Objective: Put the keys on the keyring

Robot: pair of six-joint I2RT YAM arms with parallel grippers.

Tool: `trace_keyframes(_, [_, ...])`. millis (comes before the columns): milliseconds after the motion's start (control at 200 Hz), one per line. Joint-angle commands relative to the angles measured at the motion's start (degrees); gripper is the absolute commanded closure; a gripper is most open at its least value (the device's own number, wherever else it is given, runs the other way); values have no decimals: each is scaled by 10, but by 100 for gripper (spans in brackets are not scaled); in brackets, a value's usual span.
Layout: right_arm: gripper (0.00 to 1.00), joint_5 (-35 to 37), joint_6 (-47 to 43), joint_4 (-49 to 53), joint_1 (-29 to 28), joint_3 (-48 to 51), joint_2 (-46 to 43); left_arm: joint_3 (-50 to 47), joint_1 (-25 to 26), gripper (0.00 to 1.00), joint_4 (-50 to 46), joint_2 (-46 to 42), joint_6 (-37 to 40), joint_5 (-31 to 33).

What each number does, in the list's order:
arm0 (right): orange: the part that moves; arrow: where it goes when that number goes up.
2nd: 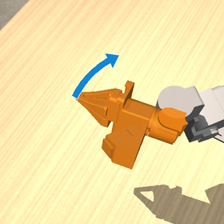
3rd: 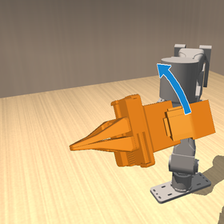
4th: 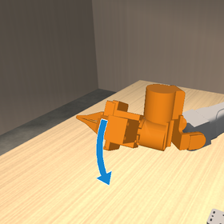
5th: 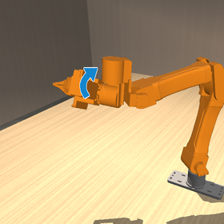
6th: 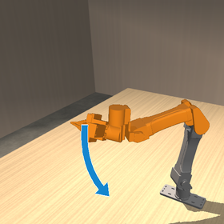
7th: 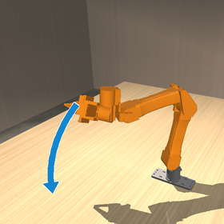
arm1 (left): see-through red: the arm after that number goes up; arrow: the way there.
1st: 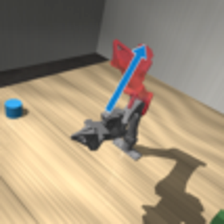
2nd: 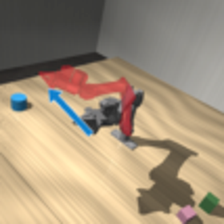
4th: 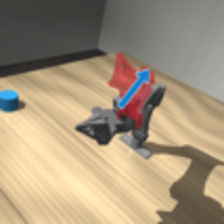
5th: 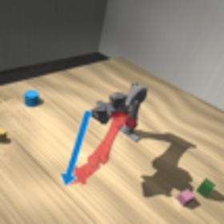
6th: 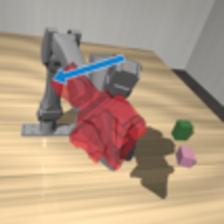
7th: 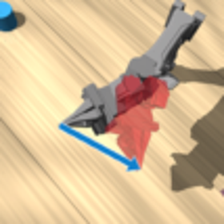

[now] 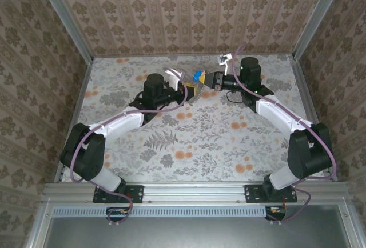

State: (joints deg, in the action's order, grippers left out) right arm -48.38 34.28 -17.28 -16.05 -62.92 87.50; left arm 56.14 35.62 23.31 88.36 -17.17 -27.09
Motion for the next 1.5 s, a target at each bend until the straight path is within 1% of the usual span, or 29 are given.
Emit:
trace_keyframes(0, [100, -15, -2, -16, -3, -21, -21, 21, 2, 95, 19, 8, -3, -3])
trace_keyframes(35, [100, -15, -1, -16, -3, -21, -22, 21, 2, 100, 21, 8, -4, -2])
trace_keyframes(295, [100, -32, 2, -17, -1, -17, -36, 1, -10, 100, 62, 3, -27, 16])
trace_keyframes(550, [100, -51, -16, -2, -1, 22, -64, -28, -20, 100, 112, -20, -41, 49])
trace_keyframes(705, [100, -74, -15, -2, -3, 33, -56, -28, -20, 100, 129, -28, -42, 43])
trace_keyframes(995, [100, -93, -52, 53, -15, 32, -48, -21, -20, 100, 134, -41, -39, 46])
trace_keyframes(1140, [100, -77, -66, 72, -16, 37, -50, -18, -20, 100, 135, -45, -39, 39])
trace_keyframes(1350, [100, -12, -92, 124, -12, 33, -56, -24, -17, 100, 147, -59, -40, 30])
trace_keyframes(1495, [100, 14, -91, 128, -5, 37, -63, -27, -16, 100, 144, -69, -37, 23])
